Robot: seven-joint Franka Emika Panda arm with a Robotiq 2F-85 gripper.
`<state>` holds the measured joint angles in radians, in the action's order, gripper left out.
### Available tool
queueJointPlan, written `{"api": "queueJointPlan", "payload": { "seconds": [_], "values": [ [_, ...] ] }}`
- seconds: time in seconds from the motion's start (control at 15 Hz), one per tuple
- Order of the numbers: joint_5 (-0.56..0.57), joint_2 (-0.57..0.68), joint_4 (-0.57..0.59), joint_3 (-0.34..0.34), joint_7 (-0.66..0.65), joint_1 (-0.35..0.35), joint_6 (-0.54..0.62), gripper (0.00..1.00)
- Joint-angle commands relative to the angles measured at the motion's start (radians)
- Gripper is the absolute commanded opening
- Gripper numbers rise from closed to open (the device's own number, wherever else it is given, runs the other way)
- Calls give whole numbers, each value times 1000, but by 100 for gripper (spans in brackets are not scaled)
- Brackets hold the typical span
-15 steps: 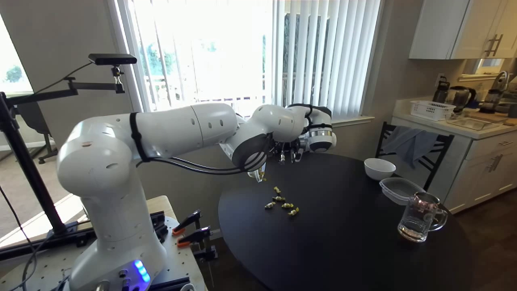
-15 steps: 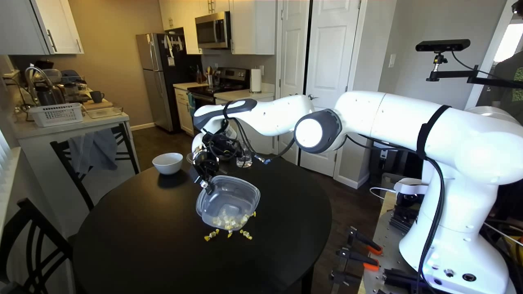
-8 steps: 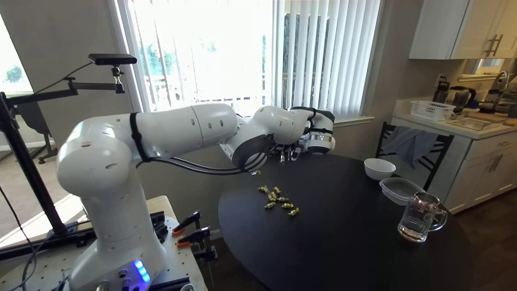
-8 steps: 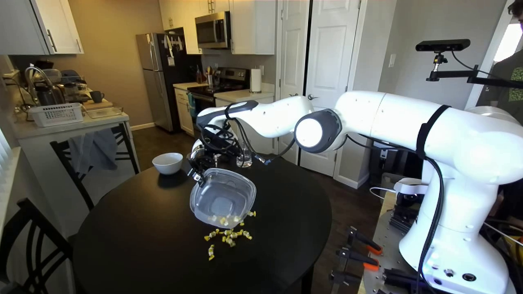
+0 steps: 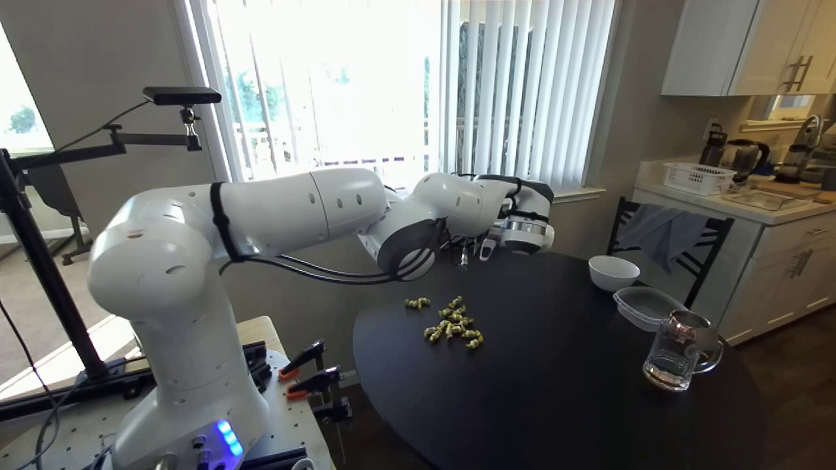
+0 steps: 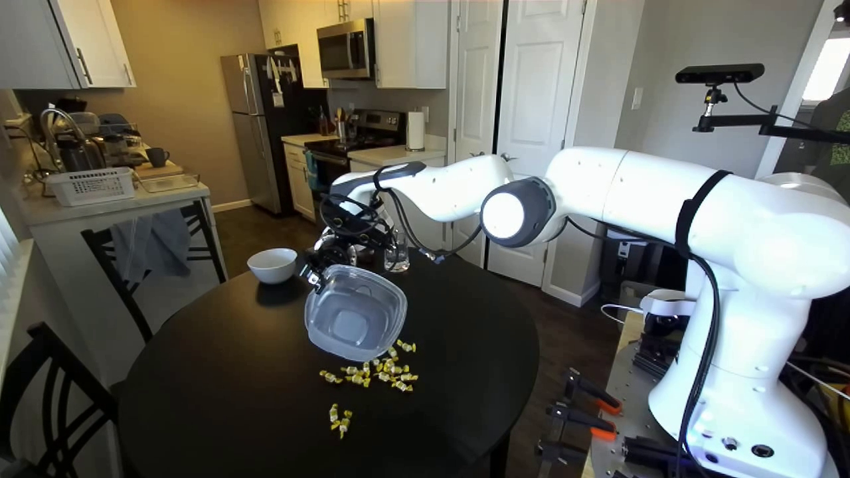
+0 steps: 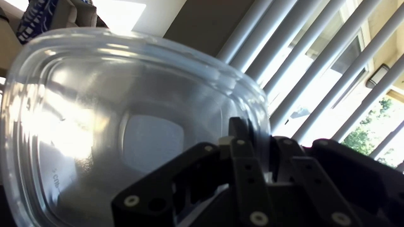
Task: Pick up the clear lunch box with candy and pour all the candy onto the table
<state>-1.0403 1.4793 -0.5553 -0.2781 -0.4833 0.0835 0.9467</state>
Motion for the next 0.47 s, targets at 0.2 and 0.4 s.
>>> {"api": "queueJointPlan", "payload": {
  "seconds": [0.2, 0.4],
  "values": [
    [64, -5, 45, 76, -44, -71, 70, 1],
    [111, -2, 66, 89, -43, -106, 103, 1]
  ]
}}
